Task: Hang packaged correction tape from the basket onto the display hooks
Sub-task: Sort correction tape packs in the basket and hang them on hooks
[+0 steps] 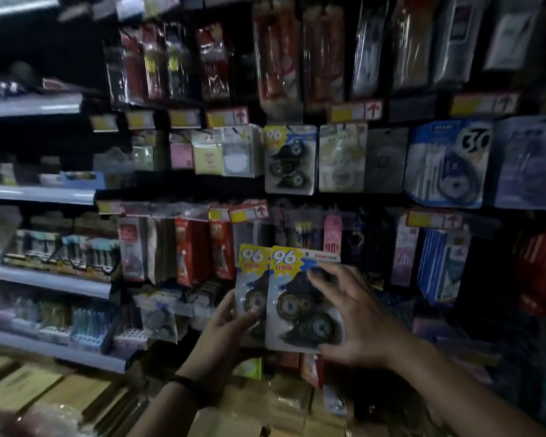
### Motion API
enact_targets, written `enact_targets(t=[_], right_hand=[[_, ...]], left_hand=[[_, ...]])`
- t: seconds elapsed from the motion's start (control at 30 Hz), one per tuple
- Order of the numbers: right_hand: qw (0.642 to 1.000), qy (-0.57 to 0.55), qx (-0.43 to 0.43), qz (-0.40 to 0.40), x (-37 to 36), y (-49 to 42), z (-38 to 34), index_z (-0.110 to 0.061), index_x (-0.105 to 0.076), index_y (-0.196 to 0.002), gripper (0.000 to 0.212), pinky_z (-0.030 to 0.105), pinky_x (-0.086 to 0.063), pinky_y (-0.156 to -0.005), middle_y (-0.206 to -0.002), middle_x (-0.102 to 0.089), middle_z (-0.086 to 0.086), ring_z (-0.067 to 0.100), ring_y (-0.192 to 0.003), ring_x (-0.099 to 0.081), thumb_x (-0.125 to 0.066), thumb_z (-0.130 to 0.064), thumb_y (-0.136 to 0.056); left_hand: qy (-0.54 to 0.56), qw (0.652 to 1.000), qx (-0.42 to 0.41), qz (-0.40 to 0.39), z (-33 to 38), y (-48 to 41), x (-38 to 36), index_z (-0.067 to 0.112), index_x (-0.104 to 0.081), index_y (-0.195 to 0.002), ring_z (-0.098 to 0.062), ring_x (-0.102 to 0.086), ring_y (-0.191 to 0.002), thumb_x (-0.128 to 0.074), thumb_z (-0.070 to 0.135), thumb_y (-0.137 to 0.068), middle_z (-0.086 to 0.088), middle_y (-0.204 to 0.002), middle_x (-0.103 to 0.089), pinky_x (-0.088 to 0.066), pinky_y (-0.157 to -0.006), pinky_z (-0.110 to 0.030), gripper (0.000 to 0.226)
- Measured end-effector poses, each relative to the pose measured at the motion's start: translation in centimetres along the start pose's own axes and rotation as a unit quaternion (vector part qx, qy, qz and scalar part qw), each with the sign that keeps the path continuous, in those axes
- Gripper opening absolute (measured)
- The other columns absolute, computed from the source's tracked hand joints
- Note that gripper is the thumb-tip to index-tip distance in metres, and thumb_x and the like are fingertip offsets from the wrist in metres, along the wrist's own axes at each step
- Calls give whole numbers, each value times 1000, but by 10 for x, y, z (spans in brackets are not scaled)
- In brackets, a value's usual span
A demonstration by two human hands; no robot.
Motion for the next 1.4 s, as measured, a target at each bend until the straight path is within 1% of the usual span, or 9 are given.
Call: enact_targets(t=[0.23,0.37,0.47,0.53,0.6,0.77,1.03,1.27,1.4], right_hand=[[995,95,15,40,36,-62,12,-22,-31,-163,118,28,-20,-120,-161,-26,1,22,-149,-23,-76,-64,-62],[990,129,-7,53,50,-102,24,-25,-27,-163,116,43,-32,-122,-164,-20,1,26,-152,-19,-69,-66,-64],[981,184,-13,57,66,-138,28,-21,-26,-164,116,45,-34,-120,-165,-20,7,30,-152,-18,-68,-66,-66],[973,218,-15,67,75,-160,28,-19,-28,-163,115,46,-36,-117,-163,-23,10,32,-150,-22,-72,-64,-66],[967,240,-18,82,83,-181,30,-17,-31,-161,114,49,-38,-117,-162,-26,12,34,-147,-26,-75,-61,-65],[957,277,-30,85,94,-218,32,-17,-24,-163,115,51,-31,-123,-166,-17,15,37,-151,-20,-81,-54,-71],[949,302,-55,69,99,-249,28,-16,-16,-164,114,52,-31,-121,-166,-12,16,36,-153,-11,-80,-49,-76],[932,351,-50,80,99,-256,32,-15,-26,-160,117,50,-34,-118,-158,-27,17,36,-145,-27,-73,-66,-66],[931,349,-51,89,101,-256,38,-17,-32,-157,118,49,-35,-116,-148,-37,13,34,-137,-34,-67,-75,-60]], left_hand=[[-51,994,-80,56,62,-25,11,30,-69,-125,-25,-80,-100,-61,7,-103,-1,-115,-80,-62,-87,-65,33],[-84,979,-127,133,84,-41,29,31,-70,-121,-31,-80,-99,-66,10,-103,-5,-114,-80,-64,-84,-60,28],[-89,968,-163,172,97,-47,40,25,-69,-123,-34,-79,-103,-66,9,-103,-8,-112,-81,-64,-88,-59,26],[-79,965,-171,182,103,-49,45,24,-68,-124,-32,-79,-101,-67,9,-102,-8,-111,-81,-66,-78,-51,26],[-69,965,-178,177,109,-51,48,22,-69,-123,-31,-80,-98,-66,7,-102,-8,-110,-81,-66,-71,-46,26],[-70,967,-175,174,116,-58,50,26,-71,-121,-32,-79,-102,-67,9,-101,-6,-111,-81,-64,-85,-54,26],[-61,973,-170,140,123,-64,38,25,-70,-121,-30,-80,-100,-65,8,-103,-6,-112,-81,-66,-79,-50,26],[-67,976,-165,123,127,-68,37,26,-70,-124,-34,-78,-105,-66,10,-102,-9,-115,-80,-61,-92,-62,28],[-71,974,-182,117,134,-68,31,25,-70,-122,-32,-80,-100,-66,7,-101,-8,-112,-82,-63,-87,-59,28]])
Point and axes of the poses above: each hand's wrist, its own y-axis away from the middle knuckle, its own x-axis out of the back of the hand, z = x × y, the point moved 3 cm from there along -y, towards the middle knuckle
